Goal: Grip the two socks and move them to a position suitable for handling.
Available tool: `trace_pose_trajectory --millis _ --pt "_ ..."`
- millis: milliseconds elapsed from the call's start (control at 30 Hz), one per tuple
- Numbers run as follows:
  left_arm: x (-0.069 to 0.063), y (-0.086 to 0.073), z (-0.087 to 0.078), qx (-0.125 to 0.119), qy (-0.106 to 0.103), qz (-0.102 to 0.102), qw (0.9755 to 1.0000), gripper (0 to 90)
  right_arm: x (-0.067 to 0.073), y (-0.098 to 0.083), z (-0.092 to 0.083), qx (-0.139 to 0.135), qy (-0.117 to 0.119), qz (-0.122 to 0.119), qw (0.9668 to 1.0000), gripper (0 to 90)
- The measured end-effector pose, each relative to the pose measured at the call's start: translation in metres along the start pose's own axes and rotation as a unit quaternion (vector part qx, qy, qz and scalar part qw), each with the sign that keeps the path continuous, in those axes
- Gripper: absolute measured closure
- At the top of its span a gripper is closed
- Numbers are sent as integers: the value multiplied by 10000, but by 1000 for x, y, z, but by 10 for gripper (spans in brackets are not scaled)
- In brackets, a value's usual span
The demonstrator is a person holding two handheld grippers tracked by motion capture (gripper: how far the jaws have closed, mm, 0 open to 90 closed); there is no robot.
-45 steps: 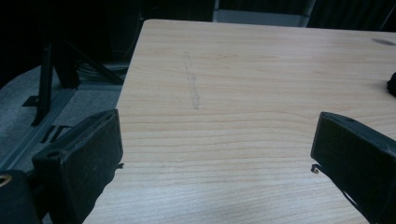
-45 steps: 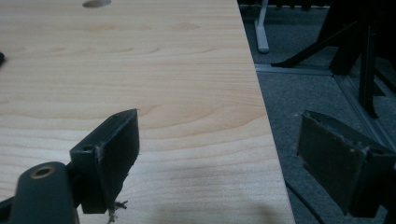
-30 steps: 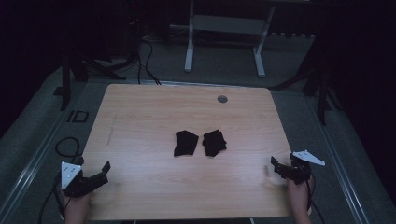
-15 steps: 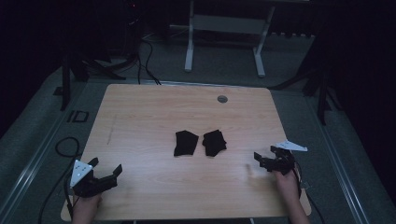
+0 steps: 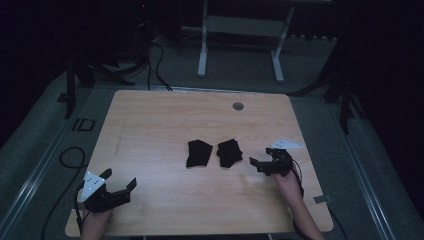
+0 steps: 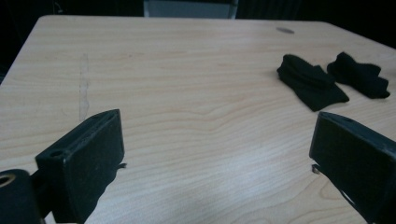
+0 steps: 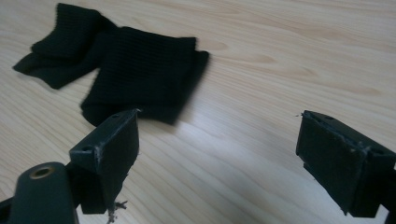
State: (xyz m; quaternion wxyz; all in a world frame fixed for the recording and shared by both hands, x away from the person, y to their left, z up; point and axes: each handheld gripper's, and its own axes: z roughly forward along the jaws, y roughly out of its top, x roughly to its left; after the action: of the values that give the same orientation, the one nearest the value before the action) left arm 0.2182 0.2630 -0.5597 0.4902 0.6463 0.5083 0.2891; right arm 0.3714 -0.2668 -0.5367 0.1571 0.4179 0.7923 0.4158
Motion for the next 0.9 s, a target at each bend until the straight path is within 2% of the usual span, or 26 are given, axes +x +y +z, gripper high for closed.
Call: trace_pose_trajectory --millis 100,133,267,367,467,500,633,767,833,867,900 --pt "0 0 1 30 -86 -38 10000 35 6 5 7 18 88 -54 9999 132" --pt "1 0 0 27 -166 -49 9998 35 11 10 12 46 190 -100 9998 131" --pt "1 0 1 107 -150 -80 9998 35 21 20 24 112 276 -273 9992 132" --pt "2 0 1 117 -134 -103 9998 34 26 25 33 141 349 -297 9988 132" --pt "2 0 0 108 -139 -102 9998 34 33 30 43 217 239 -340 9989 132" --pt "2 0 0 115 -141 -93 9998 34 33 30 43 217 239 -340 9989 132" --pt "1 0 1 149 -154 -52 9998 34 40 39 62 389 302 -352 9982 126" --pt "1 0 2 172 -191 -44 9997 35 44 45 73 483 283 -429 9975 165" --pt "1 -1 2 181 -186 -30 9997 34 45 46 79 552 296 -510 9967 267" --pt "1 -1 2 180 -196 -25 9996 34 45 46 79 552 296 -510 9967 267" --pt "1 -1 1 163 -188 -16 9997 34 47 46 85 670 279 -579 9957 269"
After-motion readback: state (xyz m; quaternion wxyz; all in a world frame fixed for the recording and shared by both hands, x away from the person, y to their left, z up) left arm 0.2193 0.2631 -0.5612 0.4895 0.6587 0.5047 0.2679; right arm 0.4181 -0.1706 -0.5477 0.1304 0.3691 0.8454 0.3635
